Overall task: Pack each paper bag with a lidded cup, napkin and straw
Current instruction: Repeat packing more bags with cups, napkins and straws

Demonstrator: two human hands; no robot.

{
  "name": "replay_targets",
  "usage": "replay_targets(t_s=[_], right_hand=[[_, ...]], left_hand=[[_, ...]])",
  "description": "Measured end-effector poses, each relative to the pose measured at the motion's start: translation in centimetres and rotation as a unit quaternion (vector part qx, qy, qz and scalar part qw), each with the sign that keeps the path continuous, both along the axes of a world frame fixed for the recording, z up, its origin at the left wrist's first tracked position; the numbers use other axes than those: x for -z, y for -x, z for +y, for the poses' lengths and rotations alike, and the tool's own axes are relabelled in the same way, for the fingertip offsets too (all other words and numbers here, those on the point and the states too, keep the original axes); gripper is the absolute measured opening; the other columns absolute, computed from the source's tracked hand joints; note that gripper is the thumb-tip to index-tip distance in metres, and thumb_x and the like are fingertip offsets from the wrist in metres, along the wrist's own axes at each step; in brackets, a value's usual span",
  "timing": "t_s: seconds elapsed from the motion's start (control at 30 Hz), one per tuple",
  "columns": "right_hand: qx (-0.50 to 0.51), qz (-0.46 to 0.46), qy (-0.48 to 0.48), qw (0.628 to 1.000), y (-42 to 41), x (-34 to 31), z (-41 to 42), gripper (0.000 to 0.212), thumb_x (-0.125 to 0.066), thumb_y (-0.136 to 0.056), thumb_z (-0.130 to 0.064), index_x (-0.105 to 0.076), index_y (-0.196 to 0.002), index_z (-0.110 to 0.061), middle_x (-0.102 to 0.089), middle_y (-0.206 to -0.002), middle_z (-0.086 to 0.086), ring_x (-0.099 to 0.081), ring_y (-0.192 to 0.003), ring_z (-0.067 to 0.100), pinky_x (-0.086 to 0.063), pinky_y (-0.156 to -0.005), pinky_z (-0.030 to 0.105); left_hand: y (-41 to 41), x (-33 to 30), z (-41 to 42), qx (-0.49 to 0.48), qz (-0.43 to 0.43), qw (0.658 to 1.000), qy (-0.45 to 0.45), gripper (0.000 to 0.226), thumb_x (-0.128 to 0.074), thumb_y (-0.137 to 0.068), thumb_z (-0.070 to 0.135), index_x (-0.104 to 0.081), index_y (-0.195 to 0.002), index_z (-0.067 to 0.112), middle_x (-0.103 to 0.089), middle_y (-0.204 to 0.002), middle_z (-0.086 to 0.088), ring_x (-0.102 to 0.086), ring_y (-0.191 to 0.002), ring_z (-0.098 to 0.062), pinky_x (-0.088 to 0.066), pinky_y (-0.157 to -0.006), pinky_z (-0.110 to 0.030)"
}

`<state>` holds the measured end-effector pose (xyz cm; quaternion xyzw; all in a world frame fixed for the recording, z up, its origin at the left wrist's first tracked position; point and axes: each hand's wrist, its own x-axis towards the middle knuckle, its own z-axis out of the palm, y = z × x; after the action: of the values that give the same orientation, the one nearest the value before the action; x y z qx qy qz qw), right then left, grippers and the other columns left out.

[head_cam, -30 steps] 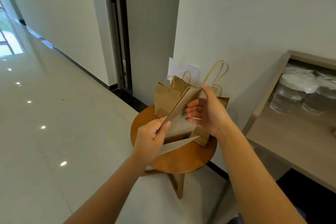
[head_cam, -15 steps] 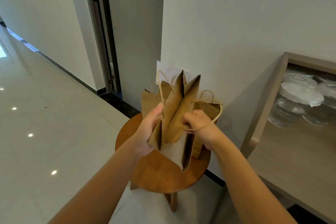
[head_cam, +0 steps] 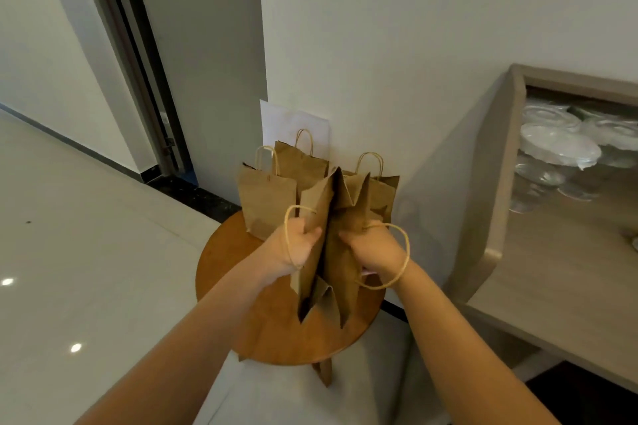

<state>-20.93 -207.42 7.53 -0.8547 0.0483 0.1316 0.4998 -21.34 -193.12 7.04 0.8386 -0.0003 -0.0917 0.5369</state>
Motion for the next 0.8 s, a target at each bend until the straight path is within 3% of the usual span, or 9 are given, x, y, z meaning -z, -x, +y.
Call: replay_targets(t_s=[0.1, 0.2, 0.33, 0.43, 0.5, 0.6, 0.67, 0.73, 0.8], right_hand=[[-0.010, -0.040, 0.126, 0.991, -0.4, 2.0, 0.0, 0.035, -0.048, -0.095, -0.014, -0.033, -0.065, -0.023, -0.039, -0.068, -0.005, -0.036, -0.059, 0.004, -0.032, -0.053, 0.013], [-0.005, -0.066, 0.203, 0.977, -0.7, 3.4, -0.7, 0.020, -0.052, -0.093, -0.013, -0.052, -0.073, -0.015, -0.054, -0.074, 0.003, -0.054, -0.068, 0.017, -0.049, -0.063, 0.026], [0.004, -0.030, 0.418, 0.908, -0.3, 2.4, -2.1, 0.017, -0.045, -0.094, -0.004, -0.061, -0.099, -0.007, -0.062, -0.099, 0.011, -0.061, -0.093, 0.028, -0.046, -0.072, 0.032], [0.007, -0.005, 0.439, 0.898, -0.3, 2.3, -2.2, 0.021, -0.044, -0.095, -0.005, -0.061, -0.107, -0.004, -0.062, -0.106, 0.013, -0.061, -0.098, 0.029, -0.045, -0.073, 0.031], [0.008, 0.010, 0.414, 0.910, -0.5, 2.6, -2.1, 0.022, -0.042, -0.096, -0.005, -0.059, -0.109, -0.003, -0.060, -0.107, 0.014, -0.059, -0.095, 0.029, -0.042, -0.072, 0.030], [0.003, -0.009, 0.352, 0.936, -0.4, 3.2, -1.9, 0.017, -0.044, -0.097, -0.009, -0.059, -0.104, -0.004, -0.061, -0.101, 0.014, -0.055, -0.081, 0.024, -0.043, -0.069, 0.029], [-0.003, -0.012, 0.302, 0.953, -0.3, 3.8, -1.9, 0.017, -0.045, -0.097, -0.011, -0.059, -0.088, -0.007, -0.061, -0.088, 0.012, -0.054, -0.071, 0.019, -0.042, -0.060, 0.023], [-0.007, -0.012, 0.273, 0.962, 0.0, 3.9, -1.8, 0.030, -0.044, -0.096, -0.009, -0.049, -0.068, -0.014, -0.053, -0.071, 0.005, -0.046, -0.059, 0.012, -0.034, -0.049, 0.018], [-0.007, -0.006, 0.269, 0.963, 0.1, 3.9, -1.8, 0.036, -0.044, -0.096, -0.007, -0.042, -0.062, -0.019, -0.046, -0.065, 0.002, -0.042, -0.055, 0.010, -0.029, -0.046, 0.018]], left_hand=[[-0.9, 1.3, 1.6, 0.025, -0.029, 0.989, -0.142, 0.024, -0.041, -0.100, 0.014, -0.057, -0.110, -0.001, -0.061, -0.095, -0.014, -0.056, -0.083, -0.018, -0.041, -0.074, -0.023], [-1.7, 2.0, 3.2, 0.038, -0.071, 0.957, -0.280, 0.023, -0.042, -0.099, 0.012, -0.063, -0.104, 0.003, -0.064, -0.103, -0.013, -0.061, -0.097, -0.022, -0.047, -0.087, -0.029], [-3.5, 4.2, 6.6, -0.042, -0.035, 0.925, -0.377, 0.018, -0.047, -0.097, 0.018, -0.063, -0.101, 0.012, -0.064, -0.093, -0.004, -0.061, -0.085, -0.019, -0.049, -0.078, -0.028], [-4.4, 6.1, 8.5, -0.063, 0.003, 0.927, -0.369, 0.016, -0.052, -0.094, 0.013, -0.063, -0.104, 0.007, -0.066, -0.104, -0.012, -0.061, -0.100, -0.026, -0.048, -0.092, -0.035], [-4.7, 7.1, 9.3, -0.057, 0.001, 0.953, -0.297, 0.020, -0.055, -0.093, 0.011, -0.063, -0.110, 0.004, -0.064, -0.112, -0.014, -0.057, -0.108, -0.028, -0.044, -0.096, -0.031], [-4.2, 7.0, 9.0, -0.030, -0.007, 0.976, -0.217, 0.022, -0.057, -0.092, 0.012, -0.062, -0.113, 0.004, -0.064, -0.108, -0.014, -0.059, -0.106, -0.027, -0.042, -0.079, -0.014], [-3.8, 6.0, 8.5, -0.001, 0.000, 0.968, -0.253, 0.016, -0.055, -0.094, 0.019, -0.062, -0.104, 0.008, -0.065, -0.097, -0.011, -0.065, -0.091, -0.024, -0.049, -0.070, -0.019], [-3.2, 4.6, 8.3, 0.052, 0.070, 0.971, -0.222, 0.022, -0.061, -0.090, 0.026, -0.059, -0.107, 0.011, -0.065, -0.101, -0.006, -0.065, -0.090, -0.021, -0.055, -0.077, -0.028], [-2.7, 3.3, 8.9, 0.107, 0.183, 0.963, -0.163, 0.039, -0.068, -0.086, 0.026, -0.052, -0.121, 0.019, -0.056, -0.119, 0.004, -0.056, -0.111, -0.020, -0.048, -0.089, -0.033]])
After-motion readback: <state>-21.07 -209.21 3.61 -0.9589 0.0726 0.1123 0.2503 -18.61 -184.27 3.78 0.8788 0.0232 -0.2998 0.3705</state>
